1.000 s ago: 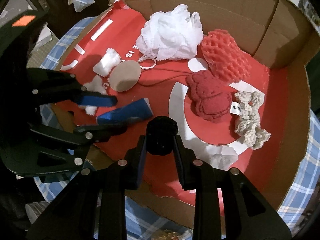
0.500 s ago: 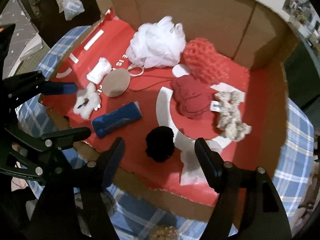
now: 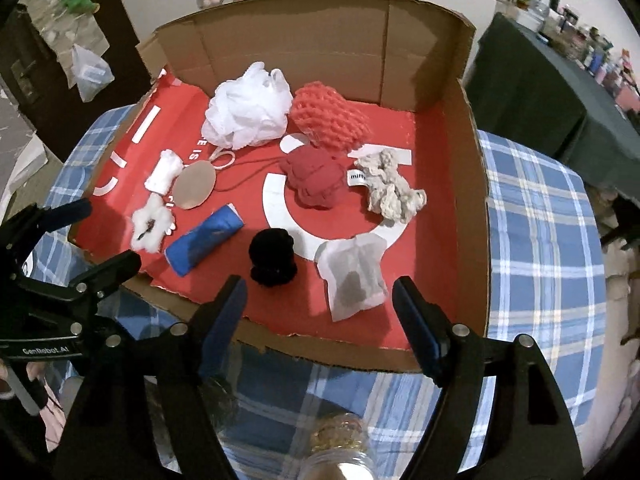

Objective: Organize soft objects

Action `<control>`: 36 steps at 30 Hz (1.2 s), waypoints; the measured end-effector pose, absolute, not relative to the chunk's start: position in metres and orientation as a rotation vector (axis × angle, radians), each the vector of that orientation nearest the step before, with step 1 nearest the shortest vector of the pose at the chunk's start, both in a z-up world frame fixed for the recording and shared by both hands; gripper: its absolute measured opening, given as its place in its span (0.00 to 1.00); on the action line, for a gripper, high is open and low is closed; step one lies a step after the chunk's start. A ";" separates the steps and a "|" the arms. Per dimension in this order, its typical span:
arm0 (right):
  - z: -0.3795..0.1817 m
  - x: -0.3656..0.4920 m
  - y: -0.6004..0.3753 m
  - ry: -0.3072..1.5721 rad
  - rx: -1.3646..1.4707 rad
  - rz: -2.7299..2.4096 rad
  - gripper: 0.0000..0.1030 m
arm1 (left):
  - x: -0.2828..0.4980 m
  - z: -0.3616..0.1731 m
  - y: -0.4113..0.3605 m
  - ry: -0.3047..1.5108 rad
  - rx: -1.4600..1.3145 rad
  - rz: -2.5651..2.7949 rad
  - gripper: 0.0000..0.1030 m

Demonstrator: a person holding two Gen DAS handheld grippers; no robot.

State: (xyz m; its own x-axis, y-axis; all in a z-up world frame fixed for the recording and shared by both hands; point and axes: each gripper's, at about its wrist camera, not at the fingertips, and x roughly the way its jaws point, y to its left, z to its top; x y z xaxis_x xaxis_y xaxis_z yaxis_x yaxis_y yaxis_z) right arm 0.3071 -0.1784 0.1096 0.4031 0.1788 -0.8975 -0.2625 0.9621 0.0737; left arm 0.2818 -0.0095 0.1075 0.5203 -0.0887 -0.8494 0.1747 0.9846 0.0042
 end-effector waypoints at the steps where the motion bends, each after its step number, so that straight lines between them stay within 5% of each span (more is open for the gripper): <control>1: 0.108 0.307 -0.178 1.120 -0.080 0.275 0.73 | 0.281 0.106 -0.010 1.012 0.091 -0.151 0.95; 36: 0.078 0.301 -0.182 1.114 -0.031 0.203 0.73 | 0.283 0.085 -0.005 1.022 0.018 -0.041 1.00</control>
